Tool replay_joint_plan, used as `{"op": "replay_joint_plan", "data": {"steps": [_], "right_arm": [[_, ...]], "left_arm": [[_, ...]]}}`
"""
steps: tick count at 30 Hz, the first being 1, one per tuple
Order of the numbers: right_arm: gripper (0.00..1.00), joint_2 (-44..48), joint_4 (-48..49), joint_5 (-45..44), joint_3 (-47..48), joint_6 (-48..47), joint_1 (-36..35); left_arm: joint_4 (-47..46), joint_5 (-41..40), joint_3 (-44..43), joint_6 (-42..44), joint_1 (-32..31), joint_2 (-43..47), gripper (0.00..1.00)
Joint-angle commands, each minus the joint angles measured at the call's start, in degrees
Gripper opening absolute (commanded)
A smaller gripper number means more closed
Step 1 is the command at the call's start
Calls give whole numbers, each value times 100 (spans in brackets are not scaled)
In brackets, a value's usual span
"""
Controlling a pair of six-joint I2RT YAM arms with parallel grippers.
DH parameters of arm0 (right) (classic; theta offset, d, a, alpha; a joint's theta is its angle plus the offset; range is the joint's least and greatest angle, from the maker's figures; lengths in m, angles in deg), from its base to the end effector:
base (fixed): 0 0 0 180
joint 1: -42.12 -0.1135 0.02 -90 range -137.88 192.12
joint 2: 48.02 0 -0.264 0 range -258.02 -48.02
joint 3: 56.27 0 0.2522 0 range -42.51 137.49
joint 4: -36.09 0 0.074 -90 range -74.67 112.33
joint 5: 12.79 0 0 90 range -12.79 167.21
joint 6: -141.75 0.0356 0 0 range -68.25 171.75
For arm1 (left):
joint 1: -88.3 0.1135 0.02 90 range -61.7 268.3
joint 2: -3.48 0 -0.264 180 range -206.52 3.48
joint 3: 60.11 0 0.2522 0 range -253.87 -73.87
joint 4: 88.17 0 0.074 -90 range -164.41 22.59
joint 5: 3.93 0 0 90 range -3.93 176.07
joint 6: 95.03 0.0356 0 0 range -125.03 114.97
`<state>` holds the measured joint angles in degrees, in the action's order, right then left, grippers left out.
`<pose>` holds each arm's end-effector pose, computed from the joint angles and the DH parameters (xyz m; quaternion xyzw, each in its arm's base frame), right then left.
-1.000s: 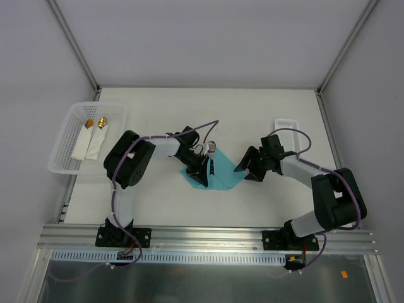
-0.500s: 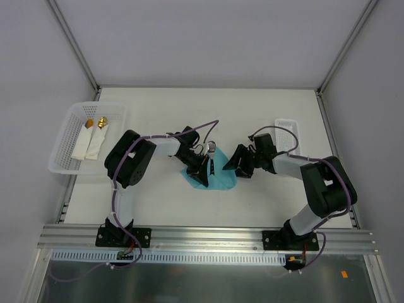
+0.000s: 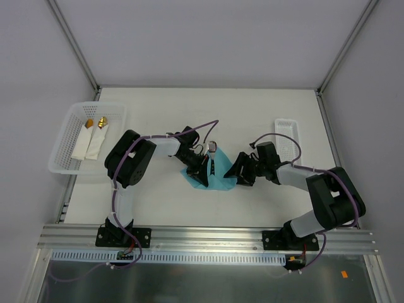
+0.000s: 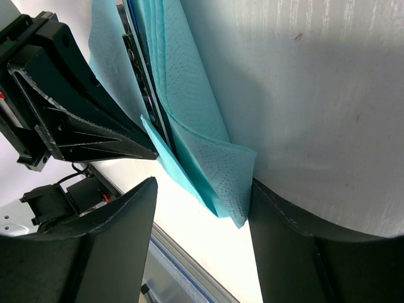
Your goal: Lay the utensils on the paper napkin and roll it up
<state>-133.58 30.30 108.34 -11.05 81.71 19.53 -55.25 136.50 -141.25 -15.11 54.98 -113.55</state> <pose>0.2369 0.1185 0.1381 -0.0426 0.8982 0.3825 0.2125 0.3018 -0.2313 0.1107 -0.2558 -0.8553 0.4506 0.0003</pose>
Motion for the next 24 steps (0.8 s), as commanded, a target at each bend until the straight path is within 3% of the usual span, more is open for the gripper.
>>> {"op": "replay_joint_plan", "data": {"steps": [1, 10, 17, 24], "right_arm": [[62, -136, -384, -301, -220, -113, -61], [59, -304, -85, -283, -245, 107, -18], [68, -356, -515, -283, -465, -68, 255], [69, -646, -393, 111, -405, 54, 123]], "left_arm": [[-26, -297, -74, 24, 27, -144, 0], [-26, -297, -65, 16, 36, -127, 0], [-26, -289, -48, 24, 71, -127, 0], [-26, -280, -30, 16, 80, -144, 0]]}}
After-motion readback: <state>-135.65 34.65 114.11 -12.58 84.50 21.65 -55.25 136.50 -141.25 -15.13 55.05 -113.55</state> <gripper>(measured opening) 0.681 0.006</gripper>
